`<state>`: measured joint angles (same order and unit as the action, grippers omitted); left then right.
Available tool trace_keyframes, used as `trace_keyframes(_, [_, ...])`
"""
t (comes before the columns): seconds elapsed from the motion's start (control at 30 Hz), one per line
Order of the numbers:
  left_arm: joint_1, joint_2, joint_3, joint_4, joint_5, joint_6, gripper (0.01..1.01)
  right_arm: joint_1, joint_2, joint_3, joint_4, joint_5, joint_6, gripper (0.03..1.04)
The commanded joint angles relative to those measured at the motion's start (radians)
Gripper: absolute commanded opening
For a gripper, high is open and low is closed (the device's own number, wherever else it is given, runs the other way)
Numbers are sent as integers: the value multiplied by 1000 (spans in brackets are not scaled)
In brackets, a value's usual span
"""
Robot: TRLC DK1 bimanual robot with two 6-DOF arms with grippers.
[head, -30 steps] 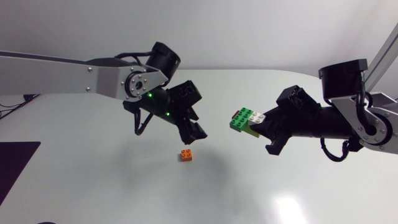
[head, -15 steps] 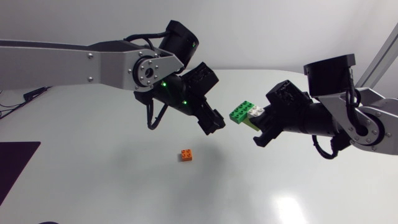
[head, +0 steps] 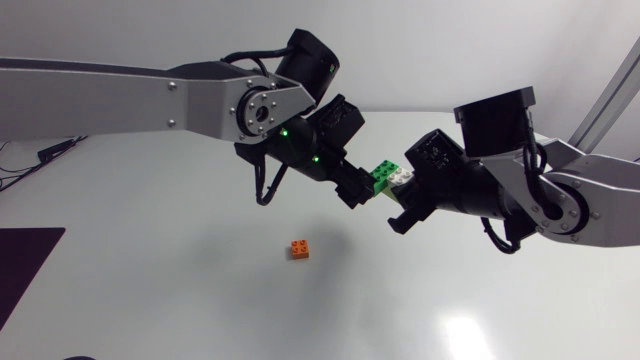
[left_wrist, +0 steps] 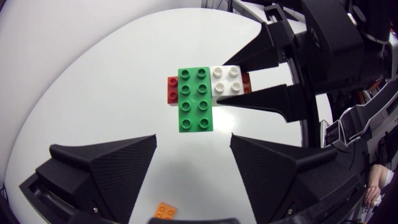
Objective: Separate the duplo bricks
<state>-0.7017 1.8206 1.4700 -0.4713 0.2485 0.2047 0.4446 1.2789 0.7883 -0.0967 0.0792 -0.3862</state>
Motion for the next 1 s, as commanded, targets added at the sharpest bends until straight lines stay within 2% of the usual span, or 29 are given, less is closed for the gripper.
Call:
trace_keyframes(0.0, [-10,46,47,-1,-15,-50,818,22,20,28,22,25,26,146])
trace_keyframes(0.33, [-32,83,75,-1,-52,-62,816,49,30,43,22,54,44,146])
trace_keyframes(0.5, [-41,85,73,-1,-84,-60,684,62,27,45,23,64,47,148])
trace_keyframes(0.73, [-53,86,76,11,-120,-59,659,77,17,31,22,68,53,148])
trace_keyframes(0.77, [-53,86,78,11,-126,-59,636,78,16,29,23,70,53,148])
trace_keyframes(0.9, [-56,92,79,14,-141,-60,413,80,10,26,23,71,56,148])
trace_keyframes(0.97, [-59,94,78,14,-146,-60,408,83,5,23,23,76,58,146])
